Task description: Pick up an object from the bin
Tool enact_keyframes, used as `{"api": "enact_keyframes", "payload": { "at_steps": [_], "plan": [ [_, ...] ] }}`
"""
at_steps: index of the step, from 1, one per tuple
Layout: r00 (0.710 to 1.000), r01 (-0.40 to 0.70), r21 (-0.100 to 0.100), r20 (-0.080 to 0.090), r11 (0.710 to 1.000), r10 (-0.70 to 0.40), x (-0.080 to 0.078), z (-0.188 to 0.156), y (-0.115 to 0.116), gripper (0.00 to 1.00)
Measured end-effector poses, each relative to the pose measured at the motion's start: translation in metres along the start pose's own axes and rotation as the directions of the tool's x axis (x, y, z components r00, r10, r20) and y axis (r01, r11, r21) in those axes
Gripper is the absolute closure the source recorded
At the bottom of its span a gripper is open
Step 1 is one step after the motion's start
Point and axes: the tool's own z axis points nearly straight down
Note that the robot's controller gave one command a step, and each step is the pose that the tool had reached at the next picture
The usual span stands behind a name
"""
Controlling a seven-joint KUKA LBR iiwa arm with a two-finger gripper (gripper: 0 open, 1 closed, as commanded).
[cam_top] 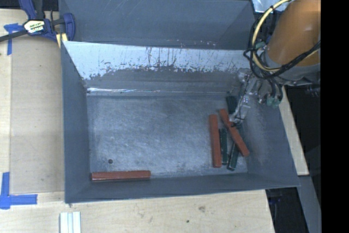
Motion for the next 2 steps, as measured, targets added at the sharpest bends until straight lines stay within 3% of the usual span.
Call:
{"api": "enact_keyframes", "payload": {
  "at_steps": [1, 2],
  "plan": [
    [0.837, 0.548, -0.005, -0.003, 0.837, -0.548, -0.014, 0.111, -0.008, 0.0],
    [0.527, 0.85, 0.0, 0.004, 0.527, -0.85, 0.005, 0.1, 0.023, 0.0]
  ]
}}
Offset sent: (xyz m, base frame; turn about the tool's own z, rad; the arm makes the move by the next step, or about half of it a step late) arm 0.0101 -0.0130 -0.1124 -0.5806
